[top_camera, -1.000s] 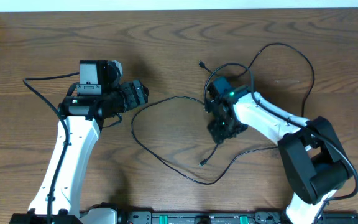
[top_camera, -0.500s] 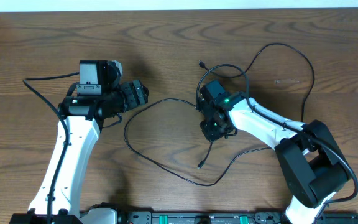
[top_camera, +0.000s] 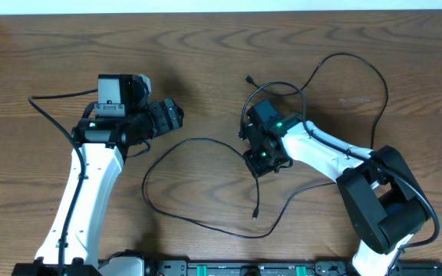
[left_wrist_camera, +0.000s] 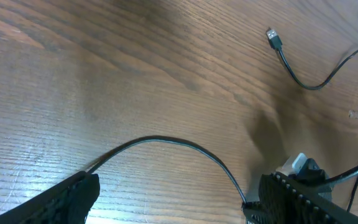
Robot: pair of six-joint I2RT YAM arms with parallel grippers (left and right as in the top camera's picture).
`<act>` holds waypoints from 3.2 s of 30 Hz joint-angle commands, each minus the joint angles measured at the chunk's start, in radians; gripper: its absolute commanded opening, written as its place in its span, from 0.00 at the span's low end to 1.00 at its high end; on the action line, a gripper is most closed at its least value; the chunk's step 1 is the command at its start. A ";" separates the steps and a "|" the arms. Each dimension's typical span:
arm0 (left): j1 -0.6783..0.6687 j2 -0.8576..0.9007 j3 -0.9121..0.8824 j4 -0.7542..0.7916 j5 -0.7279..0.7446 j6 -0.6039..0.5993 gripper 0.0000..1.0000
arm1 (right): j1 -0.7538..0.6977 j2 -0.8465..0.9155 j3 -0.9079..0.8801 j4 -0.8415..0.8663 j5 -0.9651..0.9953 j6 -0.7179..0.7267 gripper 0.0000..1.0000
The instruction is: Untangle cables
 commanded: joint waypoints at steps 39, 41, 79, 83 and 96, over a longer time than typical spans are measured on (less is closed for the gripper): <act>0.000 -0.004 0.019 -0.004 -0.014 0.005 0.87 | -0.393 0.059 -0.041 0.277 0.301 1.574 0.01; 0.000 -0.004 0.019 -0.003 -0.014 0.005 0.87 | -0.393 0.059 -0.041 0.316 0.300 1.581 0.02; 0.000 -0.004 0.019 -0.004 -0.014 0.005 0.87 | -0.371 0.058 -0.041 0.423 -0.148 0.351 0.91; 0.000 -0.004 0.019 -0.004 -0.014 0.005 0.87 | -0.301 0.058 -0.041 0.423 -0.139 0.249 0.99; 0.000 -0.004 0.019 -0.004 -0.014 0.005 0.87 | -0.031 0.059 -0.041 0.326 -0.048 0.078 0.99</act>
